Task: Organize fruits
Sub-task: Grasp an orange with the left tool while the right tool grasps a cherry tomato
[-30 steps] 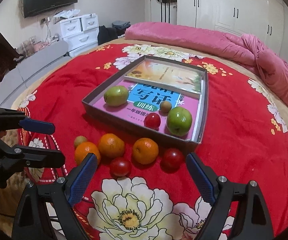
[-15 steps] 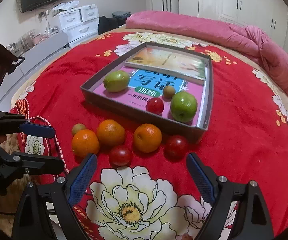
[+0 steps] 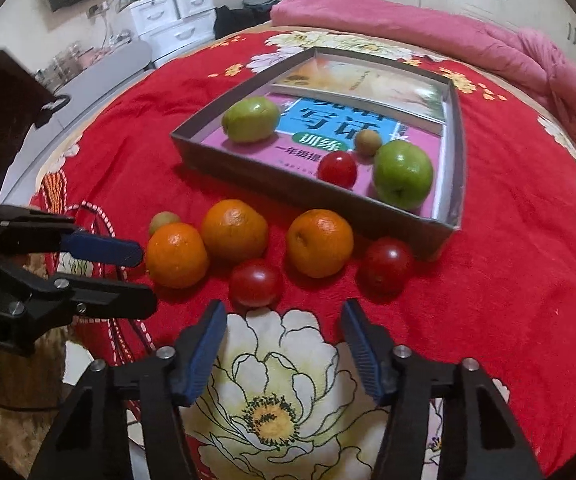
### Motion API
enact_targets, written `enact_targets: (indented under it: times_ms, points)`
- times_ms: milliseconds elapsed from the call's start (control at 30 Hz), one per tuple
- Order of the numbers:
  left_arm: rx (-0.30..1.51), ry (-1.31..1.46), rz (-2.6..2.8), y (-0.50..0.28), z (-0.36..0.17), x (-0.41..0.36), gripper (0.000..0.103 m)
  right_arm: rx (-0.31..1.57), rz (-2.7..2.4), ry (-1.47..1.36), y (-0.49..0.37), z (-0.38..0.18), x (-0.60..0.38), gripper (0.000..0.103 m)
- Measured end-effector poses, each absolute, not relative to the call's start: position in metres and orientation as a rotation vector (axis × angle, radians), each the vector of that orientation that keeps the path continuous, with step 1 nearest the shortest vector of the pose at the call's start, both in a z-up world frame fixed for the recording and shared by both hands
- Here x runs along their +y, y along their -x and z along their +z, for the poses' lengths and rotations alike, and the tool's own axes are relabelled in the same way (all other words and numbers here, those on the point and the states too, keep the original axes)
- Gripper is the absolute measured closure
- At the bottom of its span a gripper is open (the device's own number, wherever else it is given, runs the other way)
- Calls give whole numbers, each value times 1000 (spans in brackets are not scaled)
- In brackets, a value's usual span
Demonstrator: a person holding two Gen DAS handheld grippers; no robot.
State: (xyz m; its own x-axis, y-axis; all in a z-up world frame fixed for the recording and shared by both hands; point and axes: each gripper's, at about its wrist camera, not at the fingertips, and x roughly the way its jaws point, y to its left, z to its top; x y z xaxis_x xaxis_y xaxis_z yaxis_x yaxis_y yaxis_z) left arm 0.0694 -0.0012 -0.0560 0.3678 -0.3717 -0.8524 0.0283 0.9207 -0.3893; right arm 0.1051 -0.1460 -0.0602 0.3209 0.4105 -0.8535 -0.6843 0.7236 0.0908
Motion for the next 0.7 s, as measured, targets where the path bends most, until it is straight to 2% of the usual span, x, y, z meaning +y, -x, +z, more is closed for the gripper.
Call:
enact_targets:
  times_ms: [367,633,700]
  points:
    - [1179,352,-259,-79,-62,1,51,1018,783,305,-110,-69,-138,60]
    - [1179,351,-256,-81,-62,1,51,996,826,327,-109,-71,-127,63]
    - [1178,350,-256,-82,-62,0,51,987,828,341,-110,-72,-124,67]
